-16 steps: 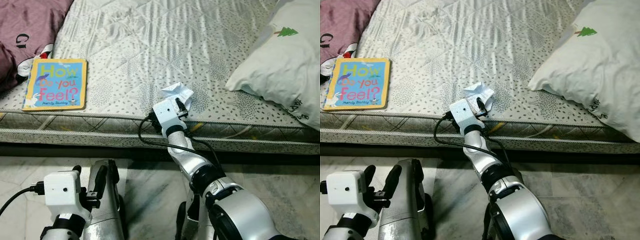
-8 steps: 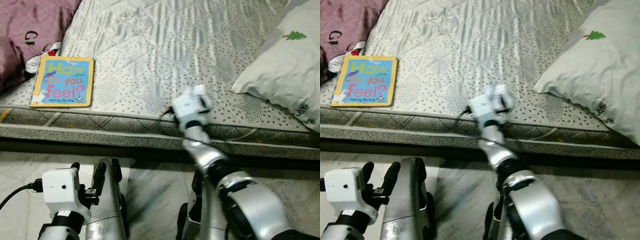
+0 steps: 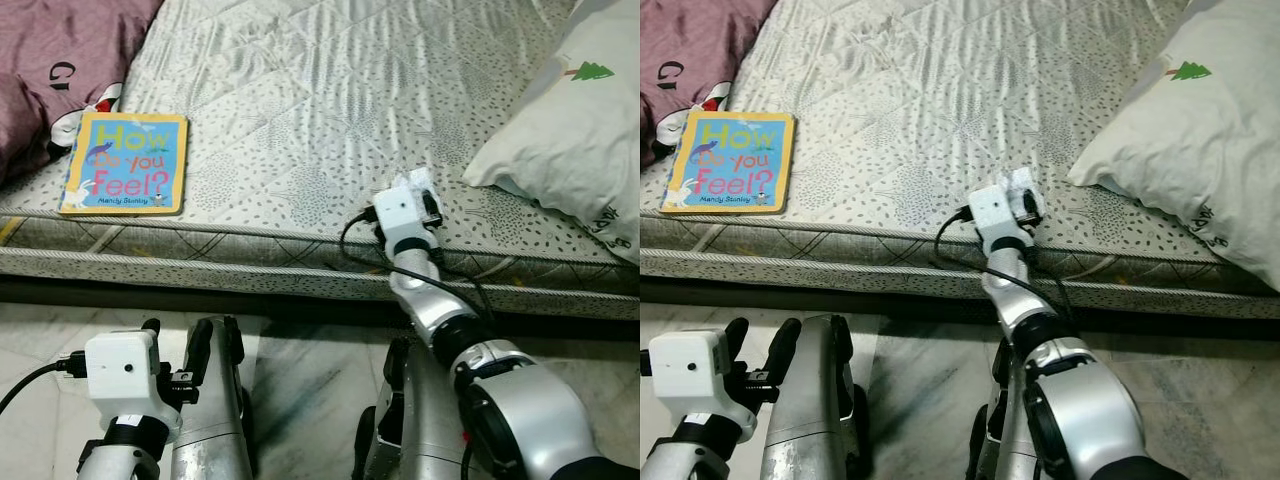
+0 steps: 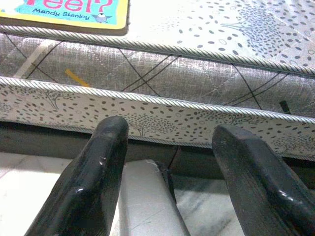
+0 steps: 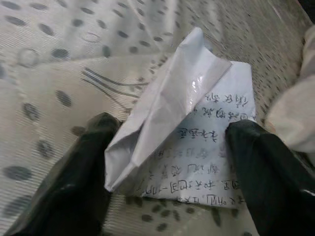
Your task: Clean up the room
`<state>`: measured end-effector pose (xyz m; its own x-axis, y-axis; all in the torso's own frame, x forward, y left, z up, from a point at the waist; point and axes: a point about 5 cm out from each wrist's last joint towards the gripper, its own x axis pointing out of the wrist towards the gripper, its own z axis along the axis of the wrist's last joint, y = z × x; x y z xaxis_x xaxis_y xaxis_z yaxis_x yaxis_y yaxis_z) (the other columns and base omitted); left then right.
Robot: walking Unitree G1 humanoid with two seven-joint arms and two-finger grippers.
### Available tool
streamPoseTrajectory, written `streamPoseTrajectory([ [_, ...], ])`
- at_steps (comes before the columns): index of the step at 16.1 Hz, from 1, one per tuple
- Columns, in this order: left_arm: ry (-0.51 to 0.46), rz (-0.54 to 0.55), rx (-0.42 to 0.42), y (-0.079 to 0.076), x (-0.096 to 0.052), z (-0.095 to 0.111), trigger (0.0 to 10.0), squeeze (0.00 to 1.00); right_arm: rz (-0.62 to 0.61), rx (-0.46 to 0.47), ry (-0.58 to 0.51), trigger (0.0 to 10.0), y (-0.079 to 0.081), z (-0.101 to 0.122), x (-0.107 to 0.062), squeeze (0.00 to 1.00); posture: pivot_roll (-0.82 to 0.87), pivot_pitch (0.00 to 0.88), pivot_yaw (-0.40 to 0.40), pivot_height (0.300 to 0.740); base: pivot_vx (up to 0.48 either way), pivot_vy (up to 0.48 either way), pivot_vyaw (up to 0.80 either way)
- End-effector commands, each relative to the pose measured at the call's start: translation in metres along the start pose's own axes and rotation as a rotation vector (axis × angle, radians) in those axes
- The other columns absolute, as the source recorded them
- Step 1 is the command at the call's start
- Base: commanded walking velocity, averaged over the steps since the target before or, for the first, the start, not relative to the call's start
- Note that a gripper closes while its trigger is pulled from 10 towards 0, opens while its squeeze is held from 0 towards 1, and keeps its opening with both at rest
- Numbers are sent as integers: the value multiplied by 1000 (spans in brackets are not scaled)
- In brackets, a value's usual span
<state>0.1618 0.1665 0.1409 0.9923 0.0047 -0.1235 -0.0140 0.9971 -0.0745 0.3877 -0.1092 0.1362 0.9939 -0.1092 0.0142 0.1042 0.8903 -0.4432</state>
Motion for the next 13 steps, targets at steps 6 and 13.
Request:
streamPoseTrajectory([
  [6, 25, 17, 17, 4, 5, -5, 10000, 0, -23, 77, 69, 0, -8, -20, -3, 0, 253, 328, -52, 523, 0, 0, 0],
  [13, -15, -1, 13, 2, 23, -3, 10000, 0, -49, 185, 88, 0, -25, -29, -2, 0, 229, 272, -55, 523, 0, 0, 0],
])
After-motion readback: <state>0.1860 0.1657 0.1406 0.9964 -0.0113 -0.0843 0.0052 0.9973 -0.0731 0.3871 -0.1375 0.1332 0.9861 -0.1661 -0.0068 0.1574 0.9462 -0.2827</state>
